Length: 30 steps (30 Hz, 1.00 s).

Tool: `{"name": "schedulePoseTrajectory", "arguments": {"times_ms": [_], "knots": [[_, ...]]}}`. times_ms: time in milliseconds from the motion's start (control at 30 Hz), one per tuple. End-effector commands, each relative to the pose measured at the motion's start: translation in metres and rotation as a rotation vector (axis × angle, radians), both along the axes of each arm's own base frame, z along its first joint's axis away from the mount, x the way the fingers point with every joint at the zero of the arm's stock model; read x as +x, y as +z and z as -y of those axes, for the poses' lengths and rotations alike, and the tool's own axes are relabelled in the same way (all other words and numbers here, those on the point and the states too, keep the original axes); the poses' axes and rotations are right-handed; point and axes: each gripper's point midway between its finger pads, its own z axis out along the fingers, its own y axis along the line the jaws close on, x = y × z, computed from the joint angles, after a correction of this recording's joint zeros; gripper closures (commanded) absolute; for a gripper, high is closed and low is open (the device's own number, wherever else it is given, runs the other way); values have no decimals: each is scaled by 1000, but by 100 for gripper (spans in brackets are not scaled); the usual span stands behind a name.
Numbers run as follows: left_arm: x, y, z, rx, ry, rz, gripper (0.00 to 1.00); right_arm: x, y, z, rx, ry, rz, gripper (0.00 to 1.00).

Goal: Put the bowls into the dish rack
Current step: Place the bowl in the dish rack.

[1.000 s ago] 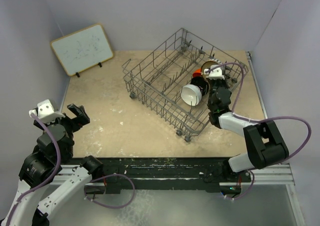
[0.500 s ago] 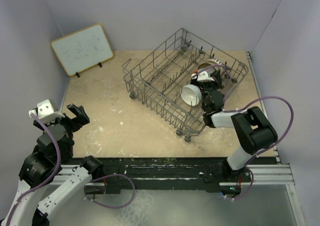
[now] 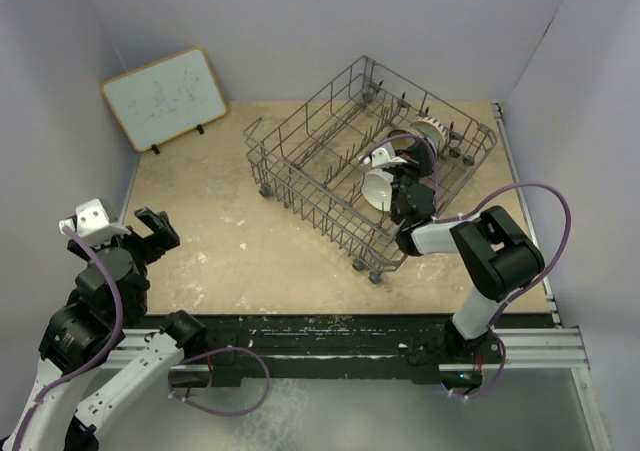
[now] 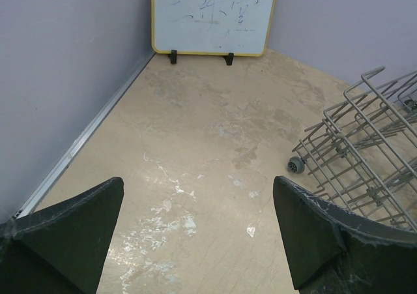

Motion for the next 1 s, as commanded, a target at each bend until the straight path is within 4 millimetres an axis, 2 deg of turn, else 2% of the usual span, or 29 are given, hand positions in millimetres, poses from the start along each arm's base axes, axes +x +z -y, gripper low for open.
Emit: {"name": "schedulePoseTrajectory", "arguments": {"times_ms": [0,300,567,767,967], "knots": [[-1,0,-2,-24,15,20,1,-22,33,10,50,-59,223,100],[-4,0,-4,-27,16,24,1,-28,24,-11,-8,-67,171,100],[-3,-1,-4,-20,18,25,1,-38,37,-29,-2,-17,196,100],[-3,-1,-4,-23,19,26,1,-38,27,-52,-17,2,166,100],[-3,-2,-3,-27,15,23,1,-40,23,-56,-19,-12,139,100]]}}
